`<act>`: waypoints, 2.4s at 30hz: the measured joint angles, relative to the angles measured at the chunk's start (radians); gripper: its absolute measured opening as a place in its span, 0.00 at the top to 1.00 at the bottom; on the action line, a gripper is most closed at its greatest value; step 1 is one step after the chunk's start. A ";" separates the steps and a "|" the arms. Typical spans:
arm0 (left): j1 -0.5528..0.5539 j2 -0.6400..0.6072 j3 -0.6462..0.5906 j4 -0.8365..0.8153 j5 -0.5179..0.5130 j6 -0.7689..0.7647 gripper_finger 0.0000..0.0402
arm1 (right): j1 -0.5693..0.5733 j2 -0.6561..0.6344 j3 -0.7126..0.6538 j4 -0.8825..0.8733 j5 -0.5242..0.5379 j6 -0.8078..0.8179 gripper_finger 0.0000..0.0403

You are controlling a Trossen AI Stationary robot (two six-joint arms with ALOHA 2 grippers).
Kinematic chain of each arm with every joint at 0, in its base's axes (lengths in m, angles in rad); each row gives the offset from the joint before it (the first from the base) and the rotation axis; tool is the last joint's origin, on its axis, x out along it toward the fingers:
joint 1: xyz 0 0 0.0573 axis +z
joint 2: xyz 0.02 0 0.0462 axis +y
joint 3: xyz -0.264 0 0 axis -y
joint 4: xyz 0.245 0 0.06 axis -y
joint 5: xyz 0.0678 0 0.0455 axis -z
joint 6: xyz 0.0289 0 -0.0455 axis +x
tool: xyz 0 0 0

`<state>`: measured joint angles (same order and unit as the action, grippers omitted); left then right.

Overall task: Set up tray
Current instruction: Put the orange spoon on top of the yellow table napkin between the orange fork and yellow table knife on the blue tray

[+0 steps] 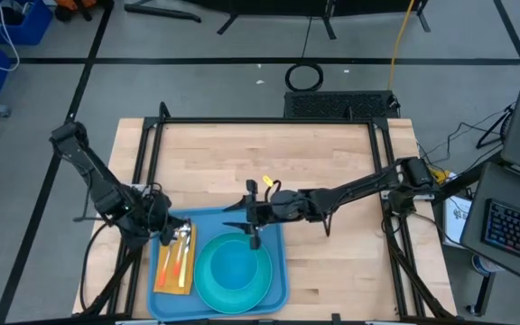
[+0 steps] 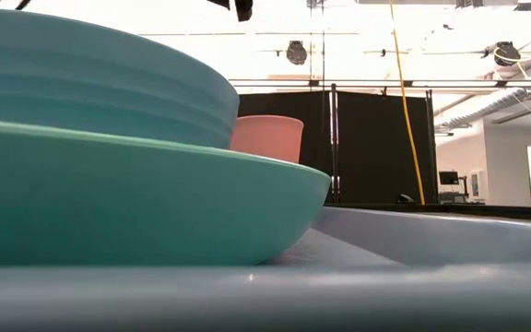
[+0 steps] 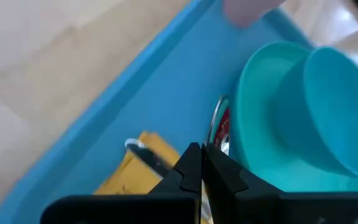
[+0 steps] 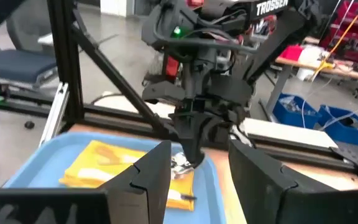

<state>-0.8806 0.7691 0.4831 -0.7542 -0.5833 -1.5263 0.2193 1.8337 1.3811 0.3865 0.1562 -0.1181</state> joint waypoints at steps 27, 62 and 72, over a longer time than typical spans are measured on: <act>-0.109 0.059 -0.155 0.133 0.034 -0.239 0.98 | 0.018 -0.041 0.000 -0.130 0.000 0.024 0.62; -0.108 0.141 -0.155 0.176 0.060 -0.256 0.97 | 0.018 -0.041 0.000 -0.130 0.000 0.024 0.62; -0.109 0.140 -0.155 0.175 0.068 -0.263 0.81 | 0.018 -0.041 0.000 -0.130 0.000 0.024 0.62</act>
<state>-0.9894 0.9096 0.3279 -0.5789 -0.5152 -1.7893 0.2371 1.7931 1.3811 0.2565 0.1566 -0.0937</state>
